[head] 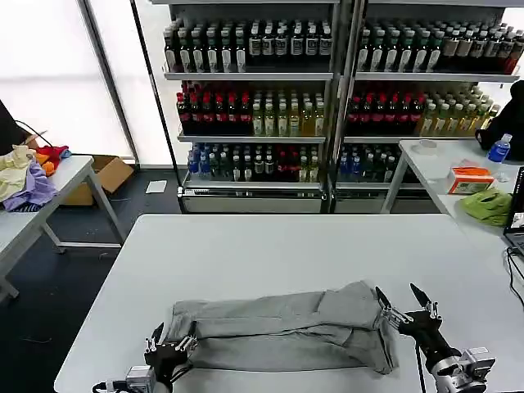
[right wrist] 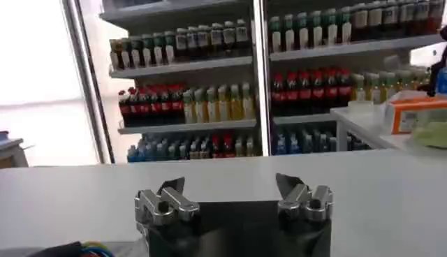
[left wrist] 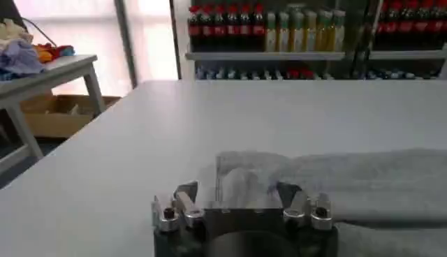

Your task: Fold and organize the clothes.

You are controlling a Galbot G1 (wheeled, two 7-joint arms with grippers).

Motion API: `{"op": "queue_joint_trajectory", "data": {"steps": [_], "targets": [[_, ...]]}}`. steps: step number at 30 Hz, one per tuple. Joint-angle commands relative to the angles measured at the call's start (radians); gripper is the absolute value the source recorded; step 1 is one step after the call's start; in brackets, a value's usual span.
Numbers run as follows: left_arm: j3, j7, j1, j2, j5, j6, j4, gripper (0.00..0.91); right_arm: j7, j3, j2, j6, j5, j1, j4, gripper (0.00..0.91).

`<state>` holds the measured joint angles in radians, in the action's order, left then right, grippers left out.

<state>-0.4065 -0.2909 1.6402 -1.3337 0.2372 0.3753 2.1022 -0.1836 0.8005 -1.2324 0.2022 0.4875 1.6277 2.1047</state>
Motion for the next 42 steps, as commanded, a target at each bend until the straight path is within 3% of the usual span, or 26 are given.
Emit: {"op": "queue_joint_trajectory", "data": {"steps": [1,7,21,24,32,37,42], "targets": [[0.025,-0.003,0.005,-0.044,-0.046,-0.016,-0.050,0.010,-0.003,0.003,-0.003,-0.011,-0.002,0.004,-0.001,0.907],[0.024,0.044,0.031,-0.046,-0.126,-0.059,-0.032,0.000,-0.003,0.007,-0.004,-0.010,0.005,0.014,0.008,0.907],[-0.042,0.062,0.018,-0.038,-0.047,-0.106,-0.005,0.010,0.002,0.013,-0.003,-0.002,0.013,0.022,0.032,0.907],[-0.135,0.077,0.005,0.006,0.023,-0.094,0.038,0.010,0.004,0.019,0.001,-0.002,0.020,0.026,0.035,0.907],[-0.508,0.174,-0.013,0.224,0.192,-0.062,0.010,0.010,0.005,0.017,0.005,-0.002,0.032,0.025,0.036,0.907],[-0.608,0.219,-0.005,0.362,0.242,-0.061,-0.089,0.010,0.008,0.003,0.008,0.001,0.032,0.023,0.039,0.907],[-0.610,0.236,-0.030,0.435,0.242,-0.048,-0.116,0.010,0.007,-0.002,0.009,0.002,0.033,0.026,0.046,0.907]]}}
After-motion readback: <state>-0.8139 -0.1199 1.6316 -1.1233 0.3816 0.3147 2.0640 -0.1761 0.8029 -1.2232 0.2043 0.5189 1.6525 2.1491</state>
